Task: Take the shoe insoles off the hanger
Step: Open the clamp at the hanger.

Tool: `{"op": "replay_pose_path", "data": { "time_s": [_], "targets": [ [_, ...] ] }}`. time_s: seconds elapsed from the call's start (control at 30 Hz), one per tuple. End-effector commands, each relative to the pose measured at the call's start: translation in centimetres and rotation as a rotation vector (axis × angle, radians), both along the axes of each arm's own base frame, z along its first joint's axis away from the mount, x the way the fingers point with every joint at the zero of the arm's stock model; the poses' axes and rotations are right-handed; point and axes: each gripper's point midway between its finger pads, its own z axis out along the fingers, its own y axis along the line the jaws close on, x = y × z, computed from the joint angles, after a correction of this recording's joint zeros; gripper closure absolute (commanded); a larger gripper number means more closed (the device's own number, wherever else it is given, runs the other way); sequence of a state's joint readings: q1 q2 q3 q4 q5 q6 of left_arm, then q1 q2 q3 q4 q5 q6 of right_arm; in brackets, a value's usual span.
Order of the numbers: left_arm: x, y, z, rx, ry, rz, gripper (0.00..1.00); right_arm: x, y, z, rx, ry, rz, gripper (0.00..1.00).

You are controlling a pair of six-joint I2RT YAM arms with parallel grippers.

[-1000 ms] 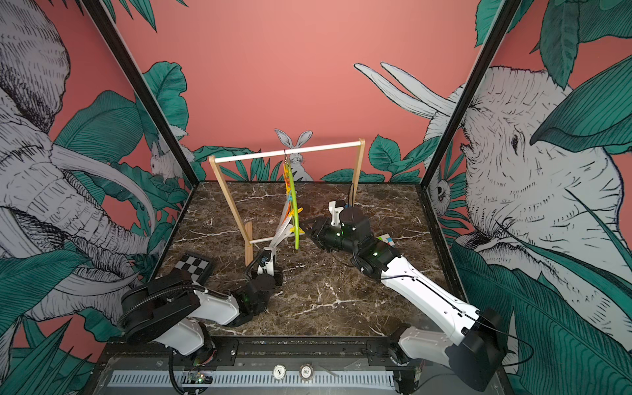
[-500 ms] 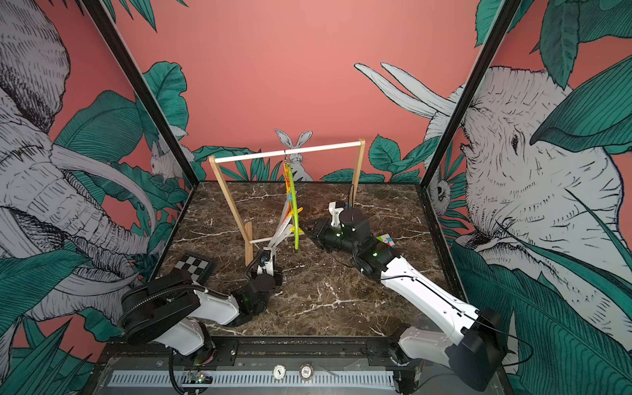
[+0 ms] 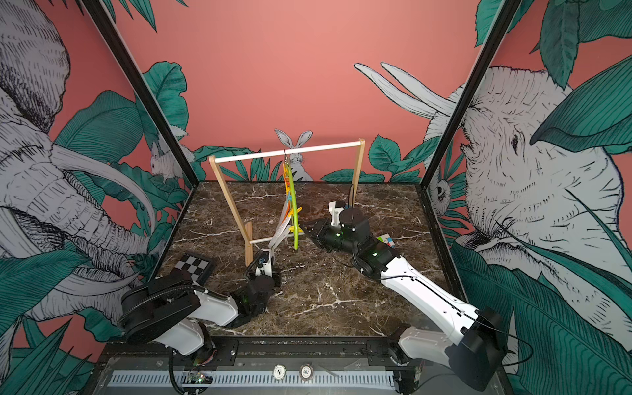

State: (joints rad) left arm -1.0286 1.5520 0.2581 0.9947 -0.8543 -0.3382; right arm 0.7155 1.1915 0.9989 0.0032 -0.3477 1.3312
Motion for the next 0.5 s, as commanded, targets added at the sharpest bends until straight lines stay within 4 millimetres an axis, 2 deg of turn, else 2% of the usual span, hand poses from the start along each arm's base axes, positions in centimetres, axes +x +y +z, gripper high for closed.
{"op": "replay_pose_path", "data": {
  "time_s": [0.0,0.1,0.17,0.47],
  "targets": [
    [-0.06,0.86,-0.38,-0.012,0.001,0.032,1.00,0.13,0.30,0.05,0.012,-0.023,-0.002,0.75],
    [-0.08,0.94,-0.40,-0.014,0.001,0.033,1.00,0.18,0.30,0.03,0.011,-0.023,-0.003,0.74],
    [-0.13,1.01,-0.35,-0.015,0.000,0.033,1.00,0.11,0.35,0.00,0.010,-0.022,-0.001,0.69],
    [-0.50,1.45,-0.10,-0.022,0.014,0.030,1.00,0.06,-0.10,0.38,0.001,-0.040,-0.014,0.37]
  ]
}}
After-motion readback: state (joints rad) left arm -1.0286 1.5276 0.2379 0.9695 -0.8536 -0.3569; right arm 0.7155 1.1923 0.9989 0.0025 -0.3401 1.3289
